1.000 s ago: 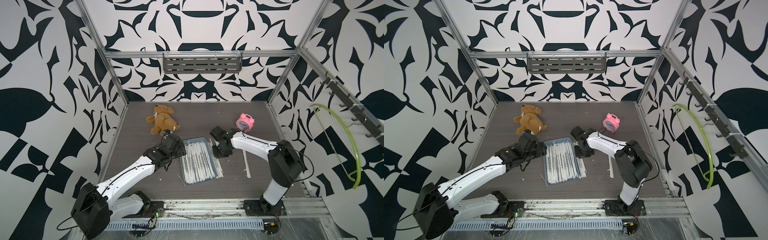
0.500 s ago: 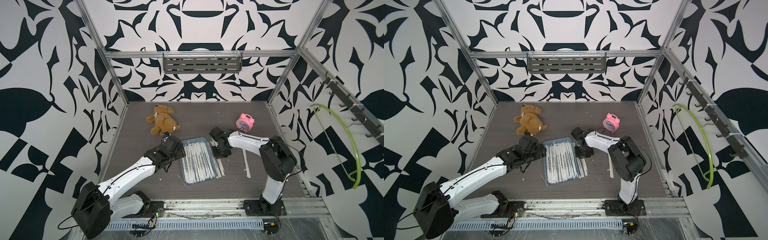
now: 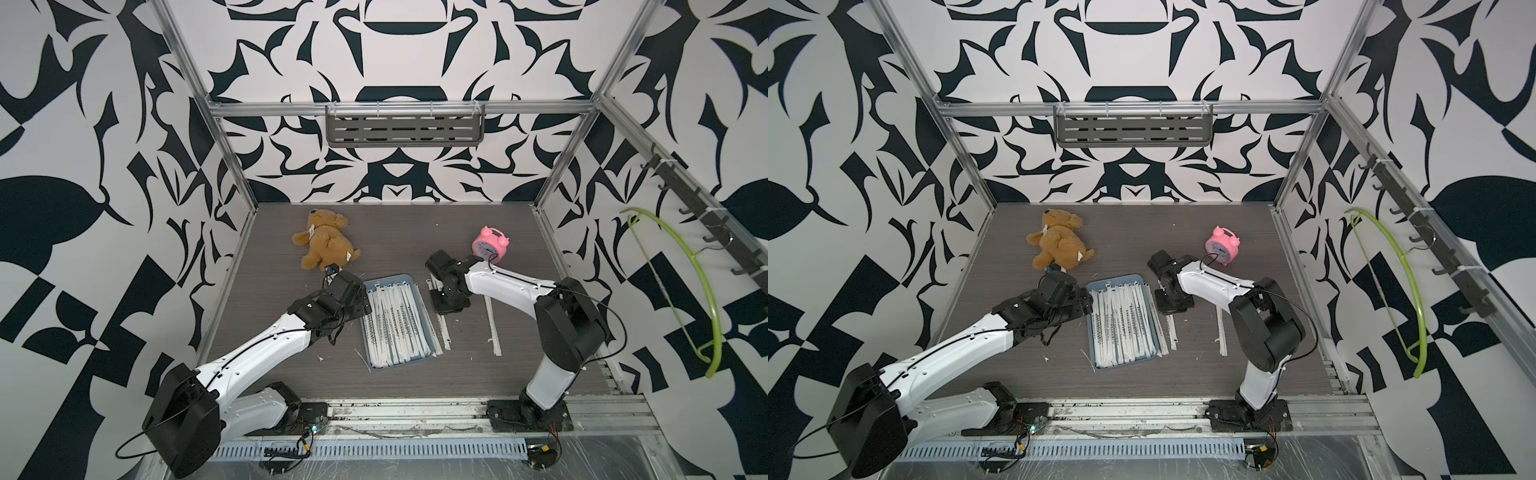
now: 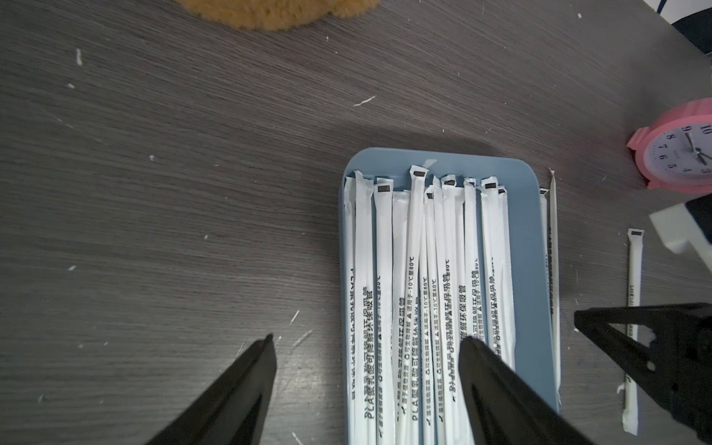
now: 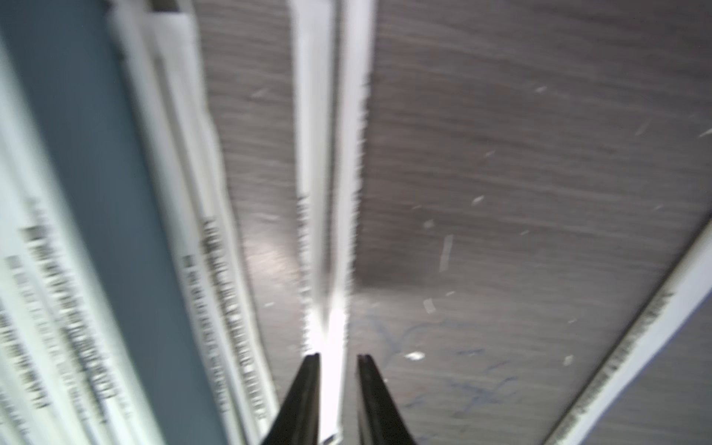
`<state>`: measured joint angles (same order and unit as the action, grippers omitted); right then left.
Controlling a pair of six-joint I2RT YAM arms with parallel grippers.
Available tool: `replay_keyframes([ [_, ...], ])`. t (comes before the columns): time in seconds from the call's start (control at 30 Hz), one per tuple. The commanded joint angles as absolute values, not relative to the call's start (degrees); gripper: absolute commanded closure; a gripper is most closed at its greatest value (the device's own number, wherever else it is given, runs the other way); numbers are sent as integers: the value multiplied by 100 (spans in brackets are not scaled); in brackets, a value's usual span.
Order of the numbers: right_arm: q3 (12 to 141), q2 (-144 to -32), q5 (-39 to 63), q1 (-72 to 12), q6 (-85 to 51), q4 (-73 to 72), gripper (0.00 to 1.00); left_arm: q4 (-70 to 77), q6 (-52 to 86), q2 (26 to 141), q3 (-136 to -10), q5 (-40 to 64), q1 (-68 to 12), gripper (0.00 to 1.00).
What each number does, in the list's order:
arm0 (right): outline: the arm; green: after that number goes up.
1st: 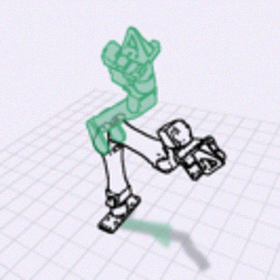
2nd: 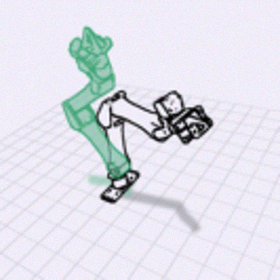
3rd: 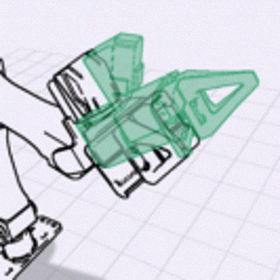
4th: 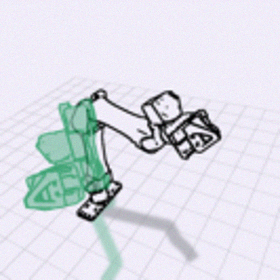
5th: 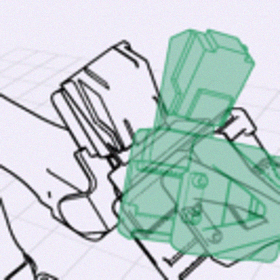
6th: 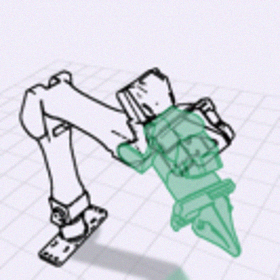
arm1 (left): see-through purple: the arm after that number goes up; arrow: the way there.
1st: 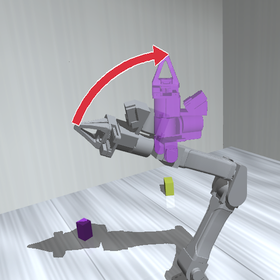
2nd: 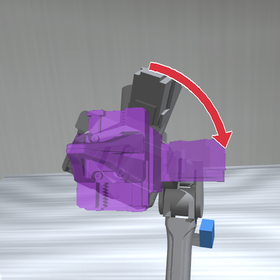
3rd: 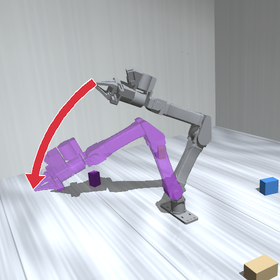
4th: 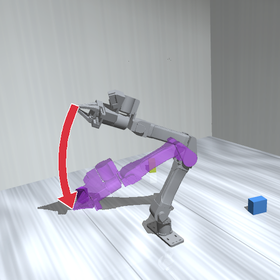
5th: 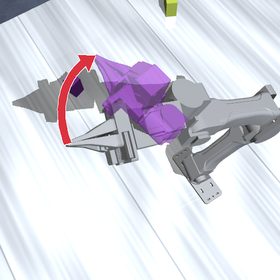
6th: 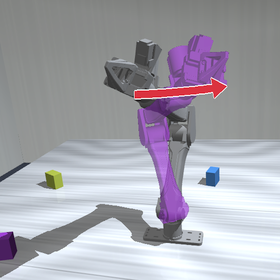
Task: Put the straws into the storage box
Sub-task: Pick up the straw from the center of the board.
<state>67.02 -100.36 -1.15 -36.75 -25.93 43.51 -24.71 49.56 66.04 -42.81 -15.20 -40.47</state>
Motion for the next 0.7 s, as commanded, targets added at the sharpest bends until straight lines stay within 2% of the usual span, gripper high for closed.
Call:
replay_keyframes([
  [0.0, 6909, -10129, -257, -3880, -2781, 4390, 83, -2560, 4943, 6623, -4316, -1522, -4060, 18],
  [0.23, 6979, -10346, -468, -3879, -2704, 4329, 77, -2623, 4904, 6555, -4298, -1535, -4067, 18],
  [0.47, 6961, -10709, -628, -3842, -2534, 4211, 77, -2492, 4973, 6524, -4204, -1511, -4061, 18],
  [0.67, 6953, -10490, -665, -3841, -2617, 4247, 93, -2569, 4957, 6513, -4219, -1526, -4061, 18],
])
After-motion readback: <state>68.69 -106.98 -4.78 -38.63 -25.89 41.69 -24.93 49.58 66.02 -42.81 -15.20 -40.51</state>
